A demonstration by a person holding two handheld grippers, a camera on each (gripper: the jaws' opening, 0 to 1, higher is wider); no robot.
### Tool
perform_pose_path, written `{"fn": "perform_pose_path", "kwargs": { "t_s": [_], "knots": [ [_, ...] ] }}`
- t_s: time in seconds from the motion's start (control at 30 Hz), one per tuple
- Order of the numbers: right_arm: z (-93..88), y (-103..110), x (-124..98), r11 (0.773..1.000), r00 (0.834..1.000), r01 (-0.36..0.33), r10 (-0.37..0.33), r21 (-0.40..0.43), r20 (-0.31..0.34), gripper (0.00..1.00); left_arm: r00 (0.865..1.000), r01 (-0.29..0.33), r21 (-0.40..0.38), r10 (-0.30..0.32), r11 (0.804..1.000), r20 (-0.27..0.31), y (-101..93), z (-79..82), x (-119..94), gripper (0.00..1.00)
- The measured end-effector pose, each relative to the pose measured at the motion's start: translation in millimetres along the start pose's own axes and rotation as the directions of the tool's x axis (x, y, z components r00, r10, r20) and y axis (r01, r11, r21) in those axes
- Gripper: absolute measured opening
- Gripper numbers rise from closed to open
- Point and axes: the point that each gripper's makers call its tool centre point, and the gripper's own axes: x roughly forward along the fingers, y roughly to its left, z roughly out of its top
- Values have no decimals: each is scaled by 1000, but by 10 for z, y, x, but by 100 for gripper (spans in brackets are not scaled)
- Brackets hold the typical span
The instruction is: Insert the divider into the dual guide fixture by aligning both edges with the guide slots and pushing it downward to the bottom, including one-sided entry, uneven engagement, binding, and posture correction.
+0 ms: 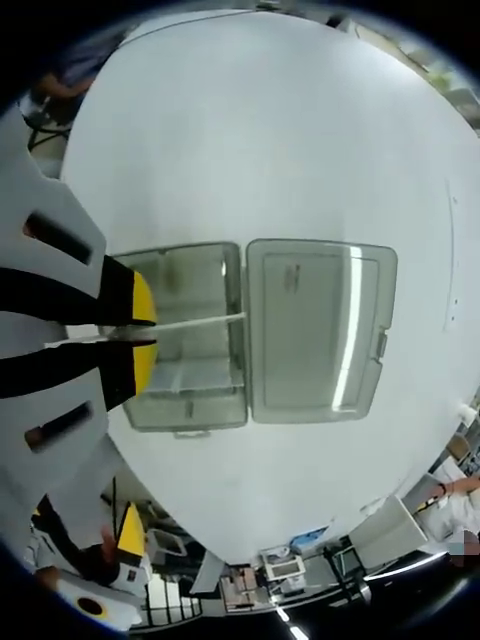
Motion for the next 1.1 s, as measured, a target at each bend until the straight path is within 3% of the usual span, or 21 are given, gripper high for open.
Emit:
{"fn": "perform_pose_path", "kwargs": {
  "t_s": [1.1],
  "knots": [
    [-86, -7, -14, 1000, 1000, -5, 5, 30, -10, 55, 999, -32, 8, 32, 999, -10, 101, 7, 142, 2]
  ]
}}
